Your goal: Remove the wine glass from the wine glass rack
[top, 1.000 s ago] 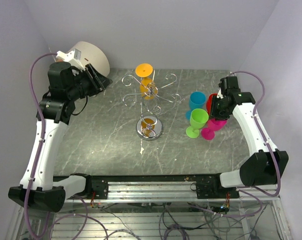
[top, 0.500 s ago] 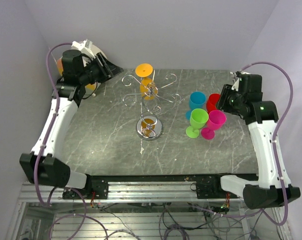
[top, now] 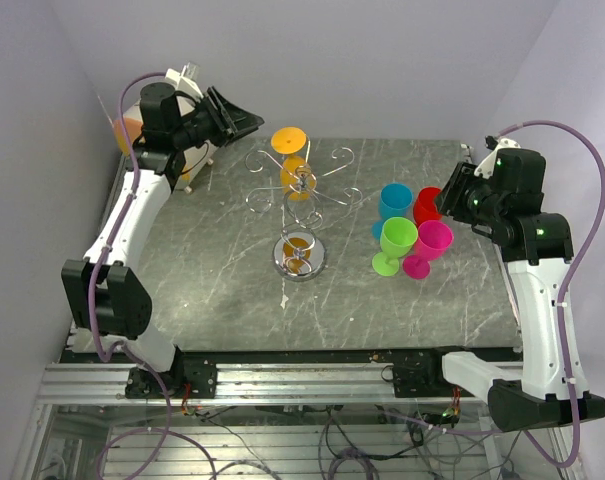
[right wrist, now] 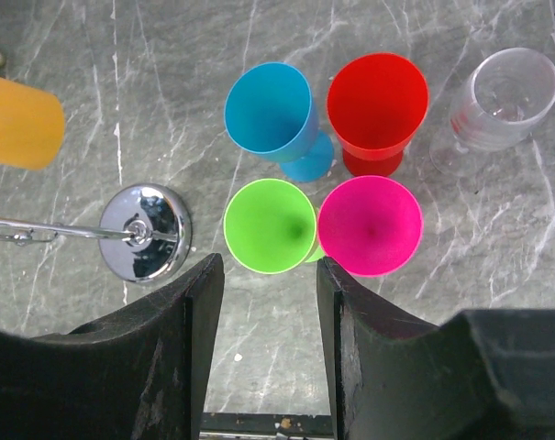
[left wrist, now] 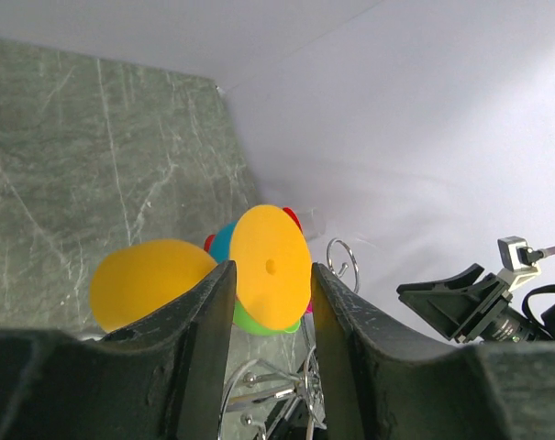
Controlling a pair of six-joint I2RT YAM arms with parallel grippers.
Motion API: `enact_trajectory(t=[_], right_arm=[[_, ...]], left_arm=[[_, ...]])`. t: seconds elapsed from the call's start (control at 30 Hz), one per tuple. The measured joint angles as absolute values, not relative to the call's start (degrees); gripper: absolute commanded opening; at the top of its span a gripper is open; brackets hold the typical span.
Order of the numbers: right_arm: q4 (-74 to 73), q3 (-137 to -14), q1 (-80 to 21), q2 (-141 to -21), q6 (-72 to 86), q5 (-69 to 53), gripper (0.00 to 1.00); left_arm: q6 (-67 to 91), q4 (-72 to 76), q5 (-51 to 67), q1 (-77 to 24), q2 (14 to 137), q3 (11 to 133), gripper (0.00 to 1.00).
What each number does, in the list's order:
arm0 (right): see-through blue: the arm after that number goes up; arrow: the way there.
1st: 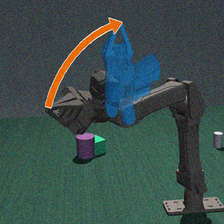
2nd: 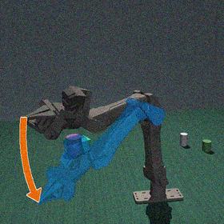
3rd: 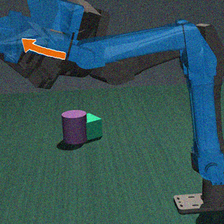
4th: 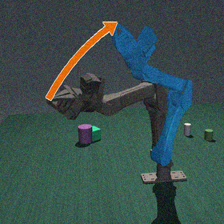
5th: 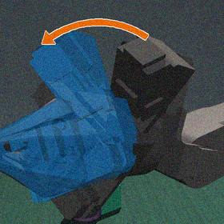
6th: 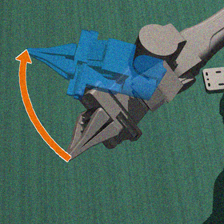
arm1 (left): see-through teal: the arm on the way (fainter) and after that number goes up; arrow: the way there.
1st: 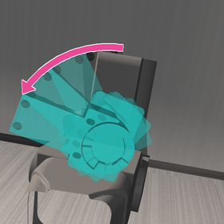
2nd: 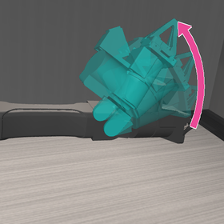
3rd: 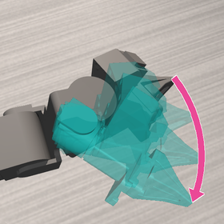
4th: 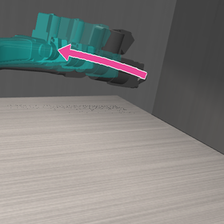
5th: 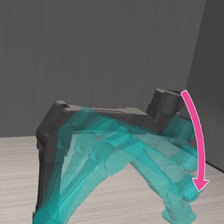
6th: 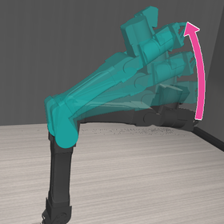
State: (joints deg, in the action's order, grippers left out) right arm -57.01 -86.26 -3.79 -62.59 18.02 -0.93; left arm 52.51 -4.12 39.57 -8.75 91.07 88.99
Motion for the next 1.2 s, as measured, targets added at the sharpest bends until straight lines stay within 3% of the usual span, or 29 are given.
enact_trajectory(t=[0.73, 1.2], right_arm=[[-55.61, -85.67, -3.79, -62.37, 18.0, -2.42, 0.44], [-55.51, -85.67, -3.79, -62.39, 18.04, -3.03, 0.43]], left_arm=[[47.07, -11.77, 43.2, -11.9, 100.07, 96.71, 0.42], [48.86, -9.65, 46.13, -12.49, 100.14, 96.71, 0.1]])
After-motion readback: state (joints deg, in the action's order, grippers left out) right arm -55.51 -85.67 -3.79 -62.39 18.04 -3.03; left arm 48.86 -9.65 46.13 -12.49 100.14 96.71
